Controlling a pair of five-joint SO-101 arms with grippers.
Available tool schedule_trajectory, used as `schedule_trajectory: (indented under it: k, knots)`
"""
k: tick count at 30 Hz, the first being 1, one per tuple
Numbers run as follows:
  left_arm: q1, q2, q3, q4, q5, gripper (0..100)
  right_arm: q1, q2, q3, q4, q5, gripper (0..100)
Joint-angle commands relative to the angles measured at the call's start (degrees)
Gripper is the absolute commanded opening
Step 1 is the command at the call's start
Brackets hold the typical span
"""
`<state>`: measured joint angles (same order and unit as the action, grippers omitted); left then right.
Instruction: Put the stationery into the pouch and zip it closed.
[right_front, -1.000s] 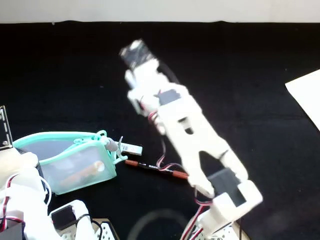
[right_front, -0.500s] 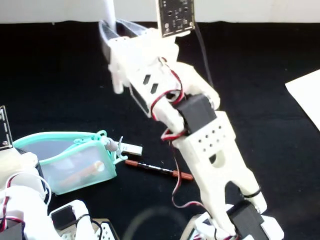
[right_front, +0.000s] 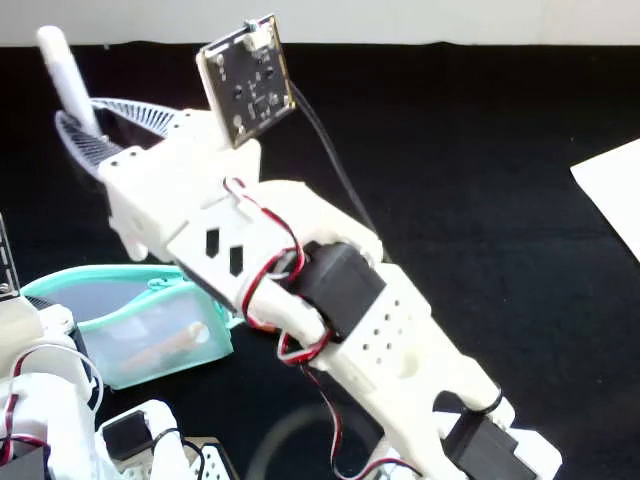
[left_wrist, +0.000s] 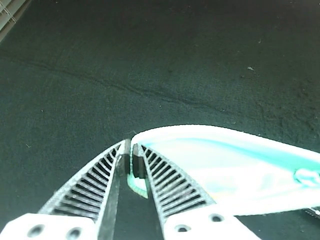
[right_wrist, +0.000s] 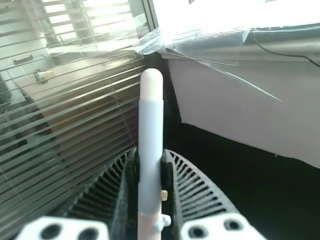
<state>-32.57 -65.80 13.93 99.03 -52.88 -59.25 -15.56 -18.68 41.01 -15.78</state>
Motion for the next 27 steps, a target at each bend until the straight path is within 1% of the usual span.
schedule_trajectory:
  k: [1, 6, 11, 16, 20, 23, 27]
  knots:
    - [-0.6, 0.0, 0.6, 1.1, 0.9, 1, -0.7, -1.6, -2.4, 0.0, -0.7, 0.6]
    - [-0.5, 0.0, 0.6, 1.1, 0.9, 1, -2.9, -1.0, -2.4, 0.0, -0.8, 0.6]
    - [-0.6, 0.0, 0.1, 1.1, 0.9, 1, -6.5, 3.9, -2.4, -0.1, -0.8, 0.6]
    - [-0.6, 0.0, 0.1, 1.1, 0.8, 1, -7.0, 6.2, -1.5, 0.1, -0.8, 0.6]
    - [-0.4, 0.0, 0.1, 1.0, 0.7, 1, -7.0, 6.0, 4.7, -0.3, -0.8, 0.6]
    - [-0.4, 0.0, 0.1, 0.8, 0.7, 1, -7.1, 5.8, 10.3, -3.0, -0.8, 0.7]
    - [-0.2, 0.0, 0.4, 0.7, 0.6, 1, -7.0, 1.1, 17.5, -4.8, -0.7, 0.7]
